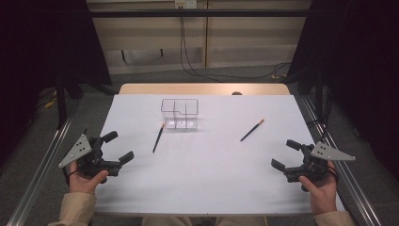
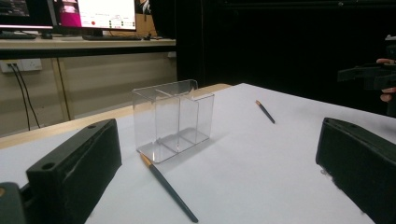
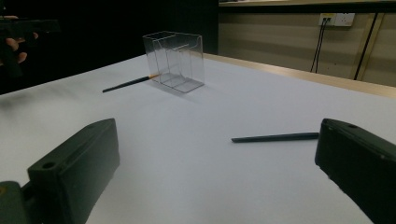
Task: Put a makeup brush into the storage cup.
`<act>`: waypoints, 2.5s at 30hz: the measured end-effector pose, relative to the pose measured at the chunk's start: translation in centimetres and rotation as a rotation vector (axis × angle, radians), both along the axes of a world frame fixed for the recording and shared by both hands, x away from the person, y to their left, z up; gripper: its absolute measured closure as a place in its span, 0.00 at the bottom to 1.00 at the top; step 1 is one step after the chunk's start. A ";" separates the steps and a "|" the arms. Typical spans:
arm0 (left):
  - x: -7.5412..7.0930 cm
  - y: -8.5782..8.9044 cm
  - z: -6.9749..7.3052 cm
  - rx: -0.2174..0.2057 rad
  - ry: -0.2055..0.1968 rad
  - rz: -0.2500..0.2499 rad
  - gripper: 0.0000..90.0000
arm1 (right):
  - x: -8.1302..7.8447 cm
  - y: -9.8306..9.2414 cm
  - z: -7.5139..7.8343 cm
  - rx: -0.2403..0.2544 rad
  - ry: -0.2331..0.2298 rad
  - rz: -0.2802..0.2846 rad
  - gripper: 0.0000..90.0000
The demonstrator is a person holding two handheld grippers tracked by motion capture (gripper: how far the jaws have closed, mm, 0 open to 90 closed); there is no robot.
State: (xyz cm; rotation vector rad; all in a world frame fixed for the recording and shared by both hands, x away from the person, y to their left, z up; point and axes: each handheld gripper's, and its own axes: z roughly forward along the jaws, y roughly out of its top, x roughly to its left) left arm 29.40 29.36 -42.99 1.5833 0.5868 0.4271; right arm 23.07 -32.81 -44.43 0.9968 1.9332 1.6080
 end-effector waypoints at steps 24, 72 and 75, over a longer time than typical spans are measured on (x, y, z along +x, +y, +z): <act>1.1 -1.1 0.2 0.019 0.002 0.022 0.00 | -0.4 0.7 0.4 -0.012 -0.016 0.037 0.00; 10.3 -8.7 -0.4 0.052 0.045 0.017 0.00 | -1.2 0.9 0.4 -0.041 -0.039 0.053 0.00; 10.5 -8.9 -0.4 0.085 0.065 0.027 0.00 | -1.2 0.9 0.4 -0.040 -0.035 0.055 0.00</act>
